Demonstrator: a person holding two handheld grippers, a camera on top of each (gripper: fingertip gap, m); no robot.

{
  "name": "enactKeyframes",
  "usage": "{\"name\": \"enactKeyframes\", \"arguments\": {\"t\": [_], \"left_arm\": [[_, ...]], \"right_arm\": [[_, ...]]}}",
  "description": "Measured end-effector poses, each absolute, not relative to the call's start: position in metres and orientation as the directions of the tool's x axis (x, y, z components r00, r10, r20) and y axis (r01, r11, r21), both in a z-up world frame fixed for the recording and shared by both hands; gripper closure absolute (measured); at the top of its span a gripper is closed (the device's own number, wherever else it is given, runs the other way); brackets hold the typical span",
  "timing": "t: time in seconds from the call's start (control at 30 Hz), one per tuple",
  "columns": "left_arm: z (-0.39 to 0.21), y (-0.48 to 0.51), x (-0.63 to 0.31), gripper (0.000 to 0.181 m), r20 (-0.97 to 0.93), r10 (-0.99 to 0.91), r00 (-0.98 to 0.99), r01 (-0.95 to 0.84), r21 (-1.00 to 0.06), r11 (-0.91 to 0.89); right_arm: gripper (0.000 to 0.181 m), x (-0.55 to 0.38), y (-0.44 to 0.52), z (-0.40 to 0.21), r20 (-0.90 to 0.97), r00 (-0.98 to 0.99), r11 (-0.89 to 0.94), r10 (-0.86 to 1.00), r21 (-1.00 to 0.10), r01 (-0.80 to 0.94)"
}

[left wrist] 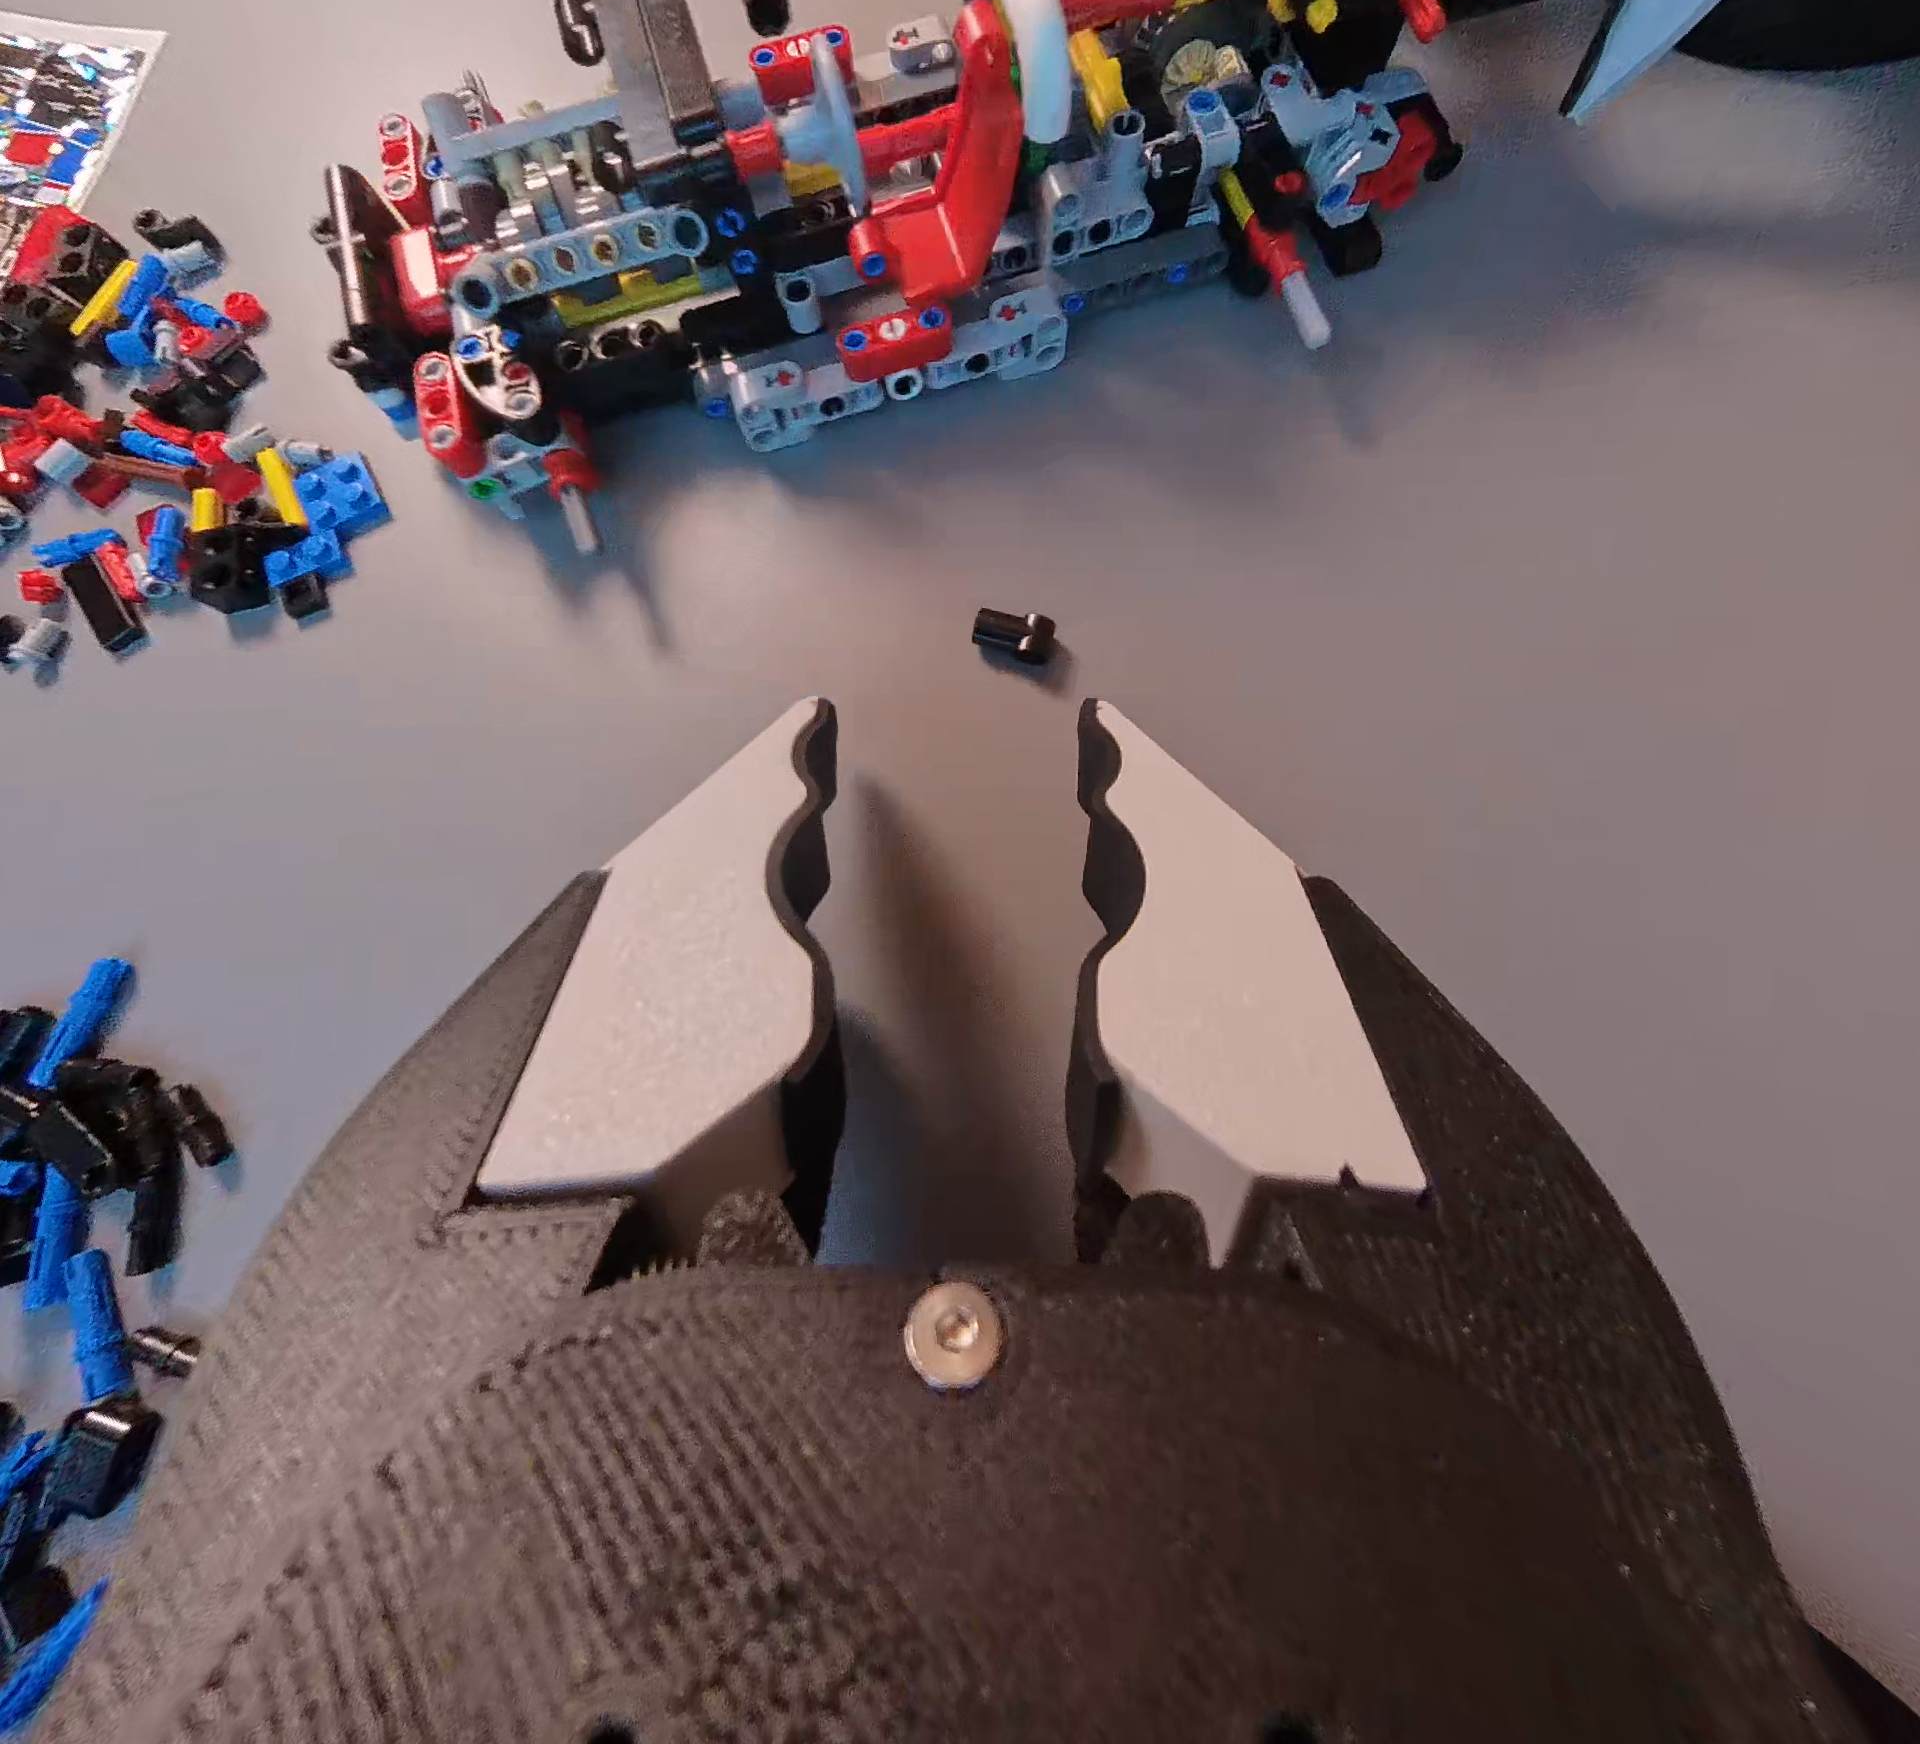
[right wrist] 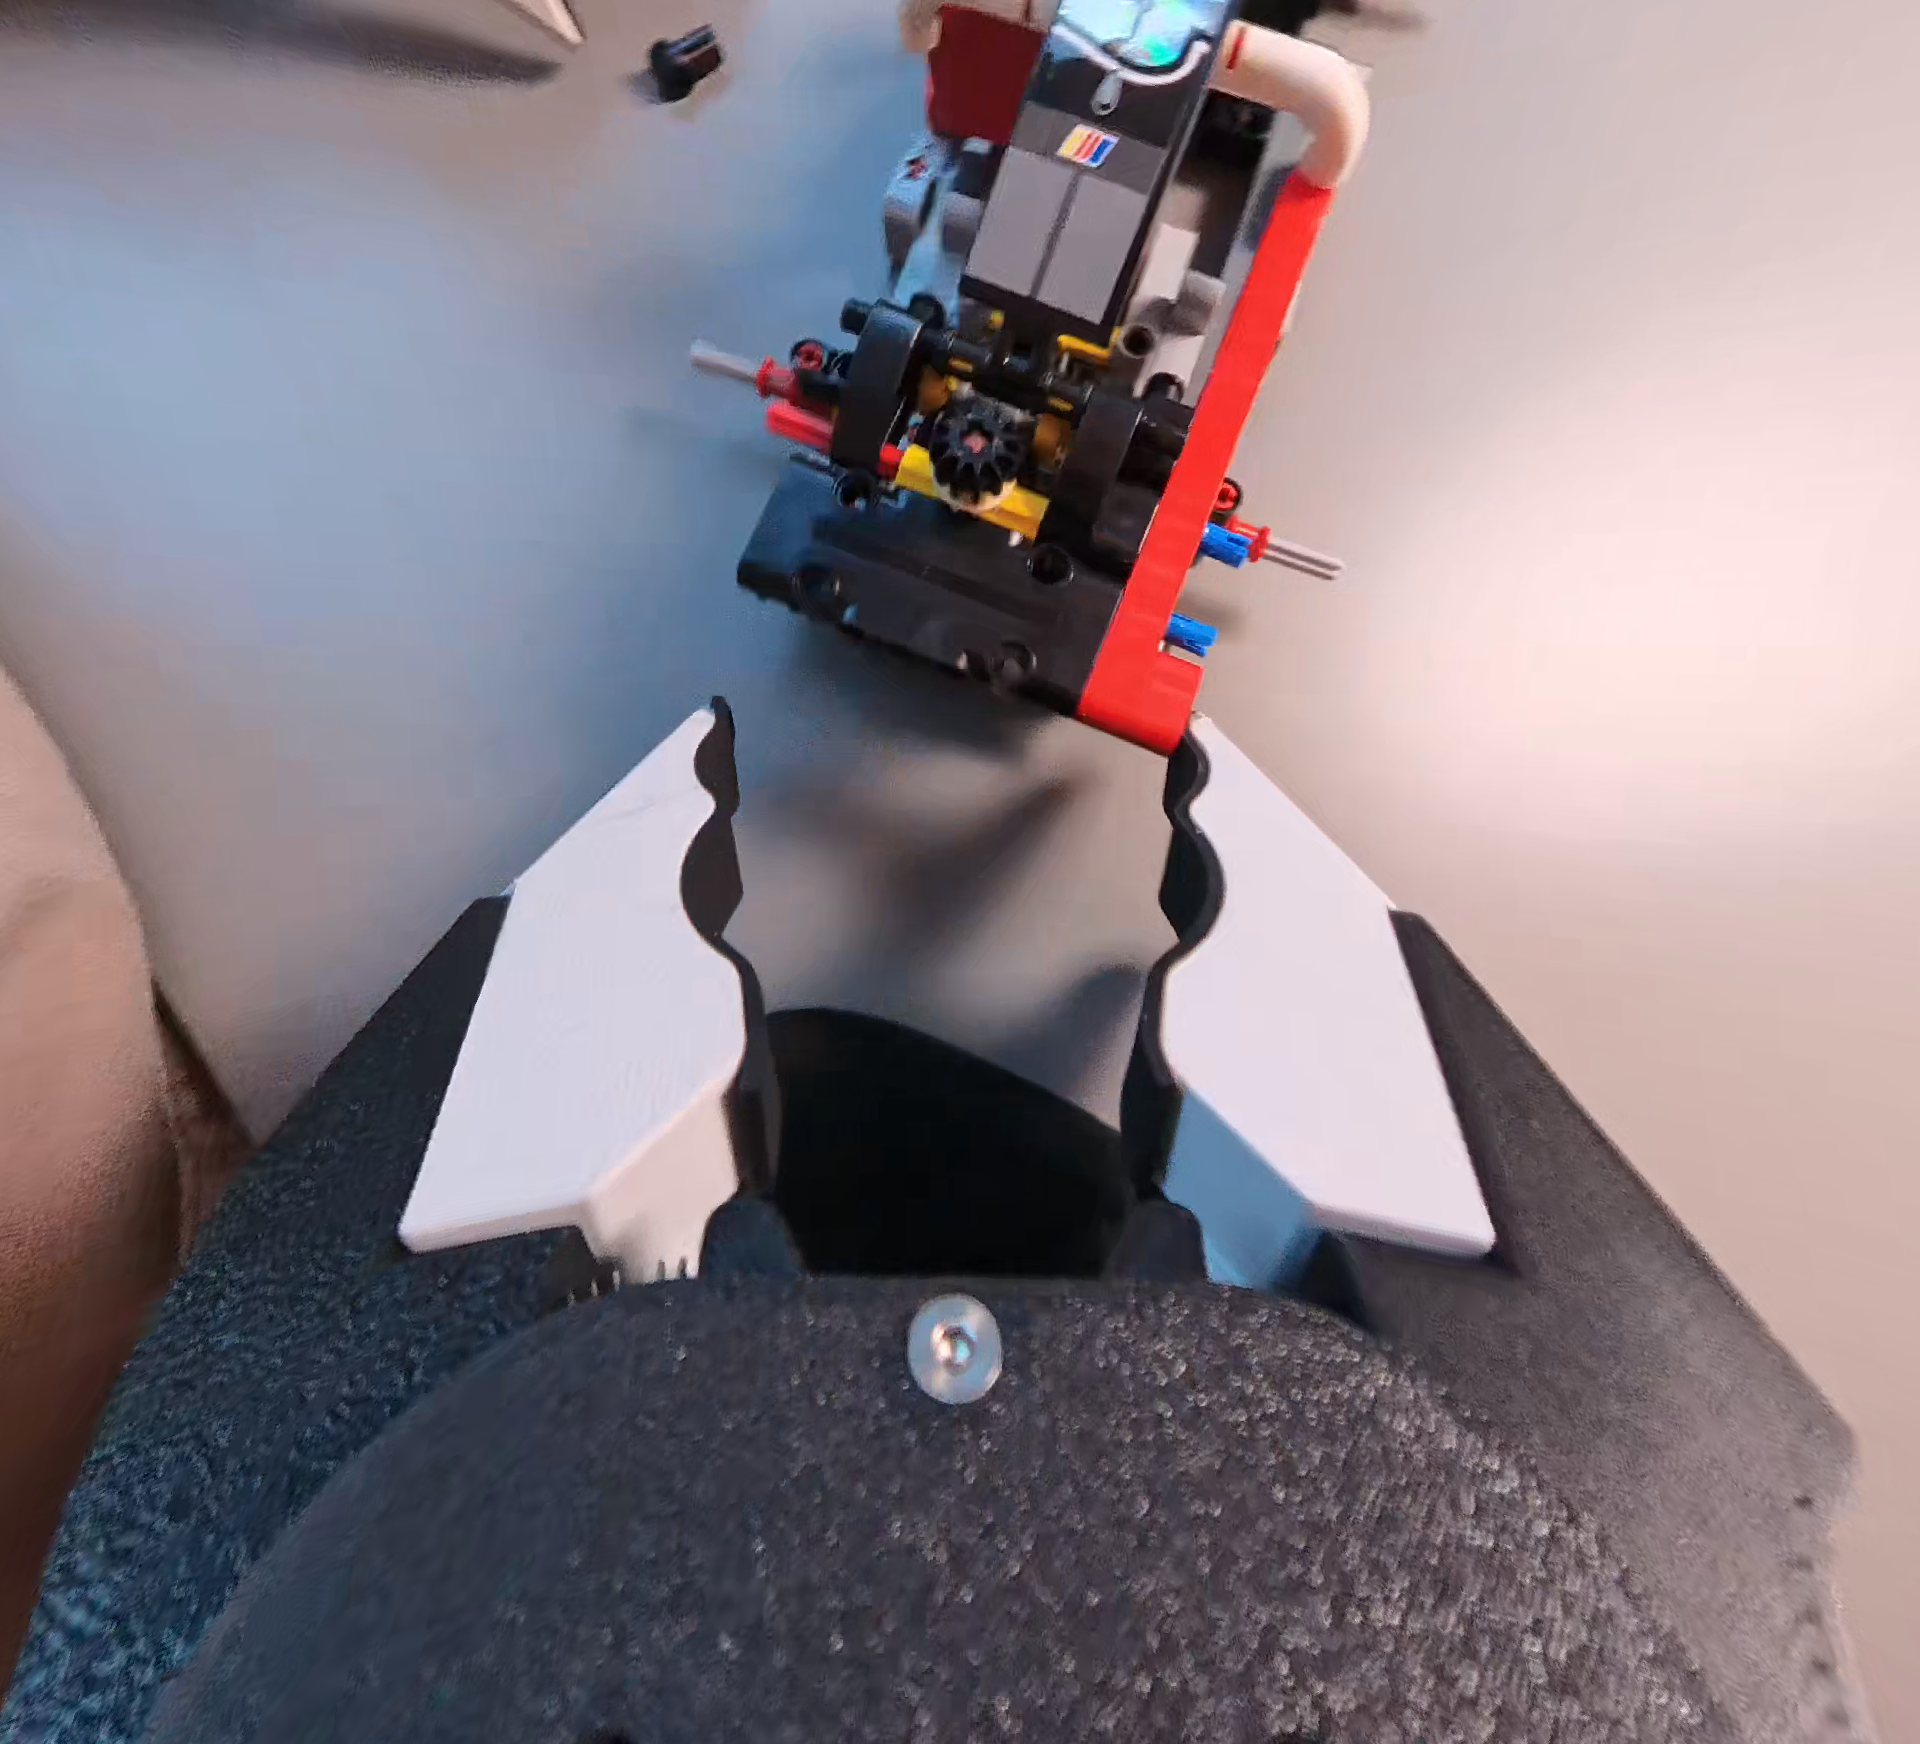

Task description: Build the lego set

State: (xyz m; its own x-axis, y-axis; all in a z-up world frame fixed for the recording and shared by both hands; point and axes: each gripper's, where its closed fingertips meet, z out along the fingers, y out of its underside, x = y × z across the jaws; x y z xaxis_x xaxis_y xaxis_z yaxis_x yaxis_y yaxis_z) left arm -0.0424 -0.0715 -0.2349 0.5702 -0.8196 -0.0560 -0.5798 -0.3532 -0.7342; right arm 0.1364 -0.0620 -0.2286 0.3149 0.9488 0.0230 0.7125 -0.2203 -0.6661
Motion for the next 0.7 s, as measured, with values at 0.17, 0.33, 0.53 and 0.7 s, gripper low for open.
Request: {"name": "enactKeyframes", "arguments": {"t": [0.17, 0.33, 0.53, 0.7], "left_arm": [[-0.239, -0.072, -0.029, 0.144, -0.074, -0.834, 0.547, -0.605, -0.723, -0.333], [-0.240, -0.070, -0.019, 0.156, -0.057, -0.849, 0.525, -0.607, -0.725, -0.326], [-0.239, -0.067, -0.024, 0.167, -0.062, -0.846, 0.529, -0.603, -0.729, -0.324], [-0.204, -0.020, -0.060, 0.167, -0.085, -0.756, 0.649, -0.497, -0.800, -0.336]], "right_arm": [[0.103, 0.138, -0.063, -0.219, 0.052, 0.304, -0.190, 0.951, -0.676, 0.712], [0.106, 0.135, -0.053, -0.216, 0.058, 0.321, -0.191, 0.945, -0.697, 0.691], [0.108, 0.134, -0.042, -0.214, 0.044, 0.336, -0.203, 0.941, -0.722, 0.662], [0.106, 0.136, -0.036, -0.211, 0.036, 0.312, -0.188, 0.949, -0.730, 0.657]]}}
